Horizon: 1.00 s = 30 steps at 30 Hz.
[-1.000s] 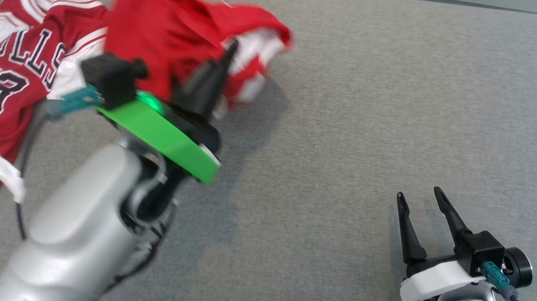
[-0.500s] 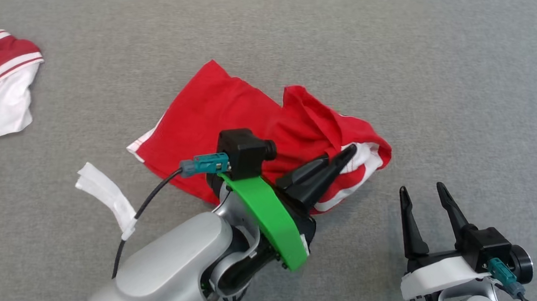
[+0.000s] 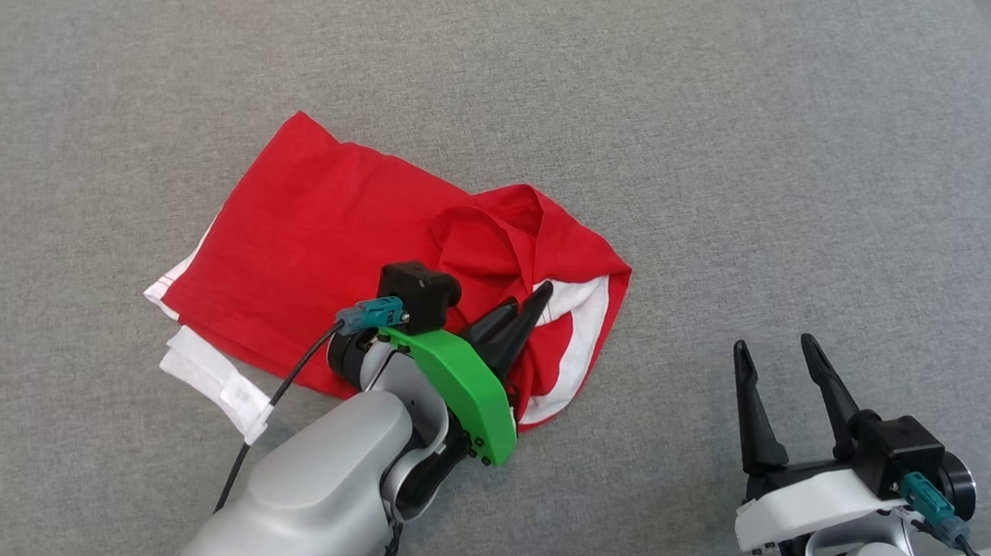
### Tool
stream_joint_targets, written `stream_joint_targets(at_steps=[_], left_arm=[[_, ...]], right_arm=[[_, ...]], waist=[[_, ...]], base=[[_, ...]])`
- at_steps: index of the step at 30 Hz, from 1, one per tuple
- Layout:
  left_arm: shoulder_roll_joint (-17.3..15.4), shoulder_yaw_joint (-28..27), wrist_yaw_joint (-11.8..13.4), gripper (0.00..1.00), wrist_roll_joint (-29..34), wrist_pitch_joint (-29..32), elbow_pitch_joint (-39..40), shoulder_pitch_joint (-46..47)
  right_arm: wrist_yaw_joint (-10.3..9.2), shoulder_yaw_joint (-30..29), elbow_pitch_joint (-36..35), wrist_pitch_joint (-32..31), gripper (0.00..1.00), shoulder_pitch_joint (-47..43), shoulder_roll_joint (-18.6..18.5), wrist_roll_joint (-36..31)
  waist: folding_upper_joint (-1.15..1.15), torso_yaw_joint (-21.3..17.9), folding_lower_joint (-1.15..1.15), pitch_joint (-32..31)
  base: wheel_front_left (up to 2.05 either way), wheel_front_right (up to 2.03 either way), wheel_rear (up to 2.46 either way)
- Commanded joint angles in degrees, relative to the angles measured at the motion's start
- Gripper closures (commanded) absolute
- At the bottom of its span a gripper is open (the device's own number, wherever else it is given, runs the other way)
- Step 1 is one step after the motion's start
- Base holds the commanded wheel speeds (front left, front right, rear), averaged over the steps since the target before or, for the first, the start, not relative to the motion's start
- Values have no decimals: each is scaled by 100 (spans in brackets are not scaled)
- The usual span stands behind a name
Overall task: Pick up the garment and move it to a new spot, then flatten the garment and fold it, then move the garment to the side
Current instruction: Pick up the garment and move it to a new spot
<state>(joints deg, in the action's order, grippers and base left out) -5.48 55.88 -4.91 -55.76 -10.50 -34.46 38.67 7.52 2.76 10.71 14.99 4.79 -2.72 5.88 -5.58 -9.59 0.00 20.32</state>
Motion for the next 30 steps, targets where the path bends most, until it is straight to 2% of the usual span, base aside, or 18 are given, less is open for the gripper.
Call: stream_joint_targets(at_steps=[1,2,3,9,13,16,18,19,20,25,27,30], left_arm=[[23,-4,-29,75,81,-90,-110,77],[61,-14,-56,13,66,-149,-189,78],[96,-17,-70,0,57,-196,-239,79],[180,-129,-152,0,-110,-386,32,-180],[-113,-228,-82,0,-159,-423,547,-599],[-481,-282,129,0,-50,-444,1048,-1013],[-727,-438,355,0,61,-466,1429,-1327],[-823,-572,469,0,133,-469,1633,-1503],[-823,-572,469,0,133,-469,1633,-1503],[-1172,-1748,967,0,835,-463,2561,-2632],[-1205,-2148,1035,0,1192,-465,2776,-3030],[-1207,-2739,982,0,1686,-465,2965,-3587]], right_arm=[[-6,3,10,4,0,-78,-9,-19],[-6,5,22,4,0,-89,-10,-30],[-6,15,33,4,0,-98,-11,-44],[-6,-15,52,4,0,-185,-11,-116],[-6,-70,14,4,0,-296,-12,-153],[-6,-98,-12,4,0,-398,-12,-177],[-6,-106,-61,4,0,-472,-12,-231],[-6,-115,-81,4,0,-512,-12,-254],[-6,-115,-81,4,0,-512,-12,-254],[-6,-210,-258,4,0,-681,-11,-454],[-6,-235,-296,4,0,-757,-9,-528],[-6,-298,-339,4,0,-838,-14,-591]], waist=[[0,45,0,-51],[0,65,0,-82],[0,85,0,-117],[0,235,0,-378],[0,352,0,-578],[0,437,0,-731],[0,494,0,-836],[0,524,0,-887],[0,524,0,-887],[0,714,0,-1136],[0,793,0,-1236],[0,905,0,-1362]], base=[[0,0,0],[0,0,0],[0,0,0],[0,0,0],[0,0,0],[0,0,0],[0,0,0],[0,0,0],[0,0,0],[0,0,0],[0,0,0],[0,0,0]])
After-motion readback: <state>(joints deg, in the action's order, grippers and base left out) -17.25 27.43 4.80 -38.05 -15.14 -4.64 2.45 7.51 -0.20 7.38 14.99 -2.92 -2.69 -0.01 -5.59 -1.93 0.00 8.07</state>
